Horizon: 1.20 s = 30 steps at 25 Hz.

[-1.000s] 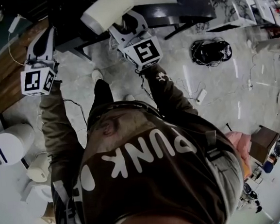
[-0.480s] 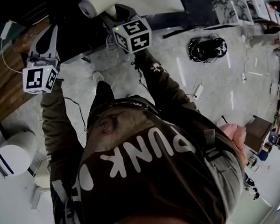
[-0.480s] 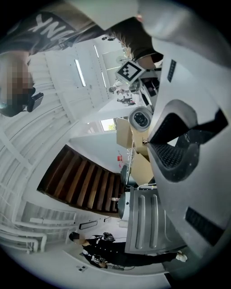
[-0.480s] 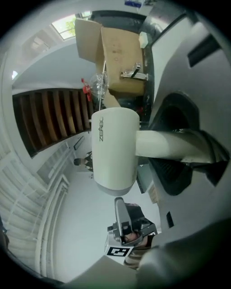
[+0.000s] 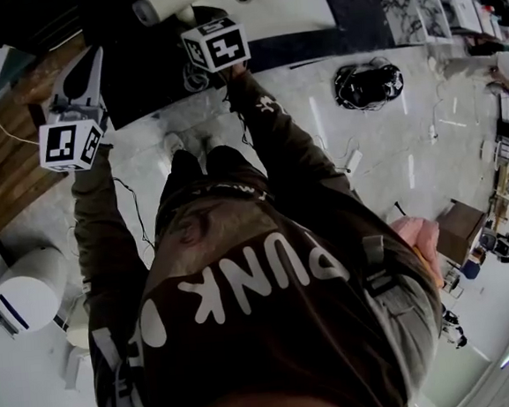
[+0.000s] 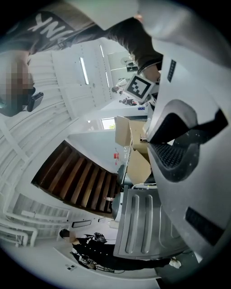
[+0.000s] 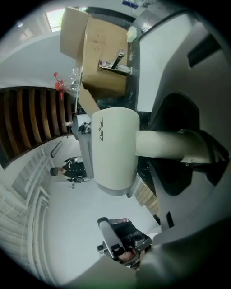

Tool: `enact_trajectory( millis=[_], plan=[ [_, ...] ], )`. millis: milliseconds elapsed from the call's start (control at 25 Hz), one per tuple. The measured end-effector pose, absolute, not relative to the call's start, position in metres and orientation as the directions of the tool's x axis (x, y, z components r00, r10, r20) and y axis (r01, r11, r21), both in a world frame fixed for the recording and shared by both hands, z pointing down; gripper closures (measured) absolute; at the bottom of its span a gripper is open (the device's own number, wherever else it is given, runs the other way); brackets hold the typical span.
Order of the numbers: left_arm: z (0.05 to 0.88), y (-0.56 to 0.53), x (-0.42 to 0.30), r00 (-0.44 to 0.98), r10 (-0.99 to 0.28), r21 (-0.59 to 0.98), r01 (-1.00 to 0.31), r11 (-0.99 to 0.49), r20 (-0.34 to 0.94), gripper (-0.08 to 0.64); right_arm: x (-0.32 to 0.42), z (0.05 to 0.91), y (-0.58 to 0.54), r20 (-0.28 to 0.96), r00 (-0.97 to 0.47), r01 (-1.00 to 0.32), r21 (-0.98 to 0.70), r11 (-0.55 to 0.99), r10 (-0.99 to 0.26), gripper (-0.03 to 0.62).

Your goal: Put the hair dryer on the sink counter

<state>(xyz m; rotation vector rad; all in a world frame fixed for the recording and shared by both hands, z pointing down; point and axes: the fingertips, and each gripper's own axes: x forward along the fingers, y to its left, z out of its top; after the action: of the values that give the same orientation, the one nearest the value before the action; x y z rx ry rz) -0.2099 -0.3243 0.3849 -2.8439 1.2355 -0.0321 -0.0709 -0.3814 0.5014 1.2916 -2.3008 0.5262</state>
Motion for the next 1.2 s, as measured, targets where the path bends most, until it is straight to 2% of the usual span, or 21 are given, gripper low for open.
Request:
enact_trajectory(
  millis=[600, 760, 920, 1200],
  plan=[
    [0.381, -0.348, -0.204, 0.639, -0.769, -0.075, -0.766, -0.638, 0.010, 0.566, -0.077, 0.564, -0.424, 0.768, -0.383, -0.884, -0.142, 0.446, -0.513, 0.426],
    [0.380, -0.351, -0.204, 0.636, -0.772, -0.076, -0.769, -0.634, 0.008, 0.566, -0.061, 0.577, -0.427, 0.810, -0.295, -0.905, -0.068, 0.419, -0.506, 0.426],
    [0.380, -0.350, -0.203, 0.635, -0.772, -0.066, -0.770, -0.634, 0.009, 0.566, -0.055, 0.587, -0.428, 0.835, -0.240, -0.914, -0.021, 0.406, -0.495, 0.425],
    [0.379, -0.350, -0.204, 0.635, -0.773, -0.057, -0.771, -0.634, 0.010, 0.566, -0.064, 0.592, -0.431, 0.845, -0.241, -0.908, -0.023, 0.419, -0.477, 0.422]
  ],
)
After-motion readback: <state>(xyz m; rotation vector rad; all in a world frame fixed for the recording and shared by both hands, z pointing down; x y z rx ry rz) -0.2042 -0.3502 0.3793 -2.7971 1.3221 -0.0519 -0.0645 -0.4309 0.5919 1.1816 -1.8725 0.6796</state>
